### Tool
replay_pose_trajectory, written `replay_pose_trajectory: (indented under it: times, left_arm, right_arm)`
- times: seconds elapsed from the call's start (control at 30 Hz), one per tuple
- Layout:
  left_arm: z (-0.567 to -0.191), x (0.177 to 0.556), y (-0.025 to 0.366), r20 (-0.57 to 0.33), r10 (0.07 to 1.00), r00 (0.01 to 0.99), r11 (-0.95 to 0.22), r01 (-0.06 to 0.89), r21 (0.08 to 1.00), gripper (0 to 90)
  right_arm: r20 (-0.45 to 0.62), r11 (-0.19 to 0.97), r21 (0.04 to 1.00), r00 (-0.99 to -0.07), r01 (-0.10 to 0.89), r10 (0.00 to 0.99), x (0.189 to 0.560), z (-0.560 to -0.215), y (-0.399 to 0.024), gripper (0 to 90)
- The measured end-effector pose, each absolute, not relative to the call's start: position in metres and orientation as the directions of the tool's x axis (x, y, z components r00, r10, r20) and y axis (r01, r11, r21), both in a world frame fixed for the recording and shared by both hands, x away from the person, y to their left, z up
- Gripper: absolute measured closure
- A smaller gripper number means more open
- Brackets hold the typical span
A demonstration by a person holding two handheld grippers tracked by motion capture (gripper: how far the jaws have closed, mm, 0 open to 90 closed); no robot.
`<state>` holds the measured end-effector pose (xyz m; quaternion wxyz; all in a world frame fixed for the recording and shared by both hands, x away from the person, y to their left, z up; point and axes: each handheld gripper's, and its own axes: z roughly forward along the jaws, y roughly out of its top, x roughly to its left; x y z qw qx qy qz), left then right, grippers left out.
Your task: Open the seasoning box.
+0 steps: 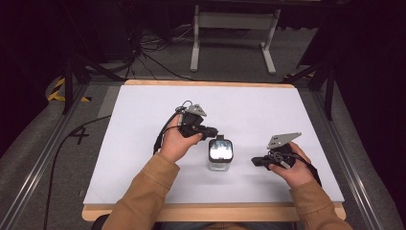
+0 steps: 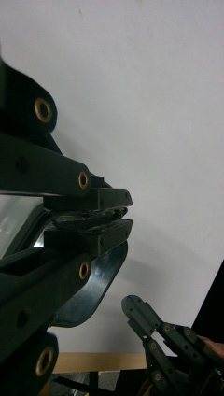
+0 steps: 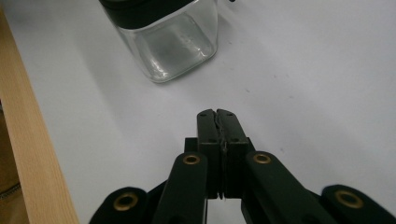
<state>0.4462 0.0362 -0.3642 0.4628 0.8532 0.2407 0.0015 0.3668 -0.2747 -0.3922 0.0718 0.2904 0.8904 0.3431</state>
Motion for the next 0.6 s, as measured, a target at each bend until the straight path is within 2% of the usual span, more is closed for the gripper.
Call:
replay_pose_trajectory:
  times: [0.33, 0.6]
  left_arm:
    - [-0.372, 0.454, 0.024, -0.242, 0.405, 0.881, -0.418, 0.414, 0.809, 83.9]
    - [-0.374, 0.457, 0.021, -0.251, 0.403, 0.88, -0.446, 0.428, 0.786, 87.3]
  right_arm:
    - [0.064, 0.598, 0.651, -0.818, 0.468, 0.571, 0.362, -0.395, -0.276, 90.0]
    - [0.07, 0.59, 0.651, -0.812, 0.478, 0.58, 0.359, -0.396, -0.28, 89.9]
